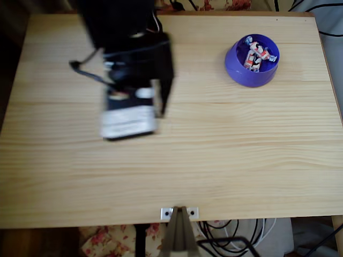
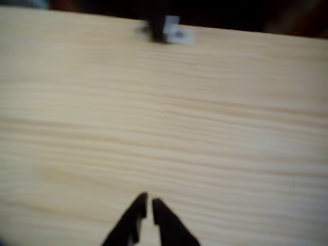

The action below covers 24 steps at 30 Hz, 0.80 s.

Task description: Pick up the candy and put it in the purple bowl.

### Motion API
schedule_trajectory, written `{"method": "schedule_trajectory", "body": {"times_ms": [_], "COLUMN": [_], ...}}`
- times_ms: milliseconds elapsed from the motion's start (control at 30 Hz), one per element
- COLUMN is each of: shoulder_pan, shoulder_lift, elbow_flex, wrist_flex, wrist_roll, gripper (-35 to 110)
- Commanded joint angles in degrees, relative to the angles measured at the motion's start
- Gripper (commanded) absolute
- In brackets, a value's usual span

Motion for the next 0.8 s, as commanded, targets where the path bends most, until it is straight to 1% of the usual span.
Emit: {"method": "schedule_trajectory", "body": {"times_ms": [0,267,433,567,767], "shoulder_pan": [6.2,10.1,11.9,13.3,13.4], "shoulder_lift": [15.0,34.8,52.3,52.7,52.7], "elbow_flex": [9.2,27.9,37.6,38.3,39.2], "wrist_flex": [-2.6,-1.4,5.3,7.7,8.2], "wrist_roll": [-1.9,-2.5,-5.0,-6.1,-6.9], "gripper": [-1,-1,-1,-1,-1]}}
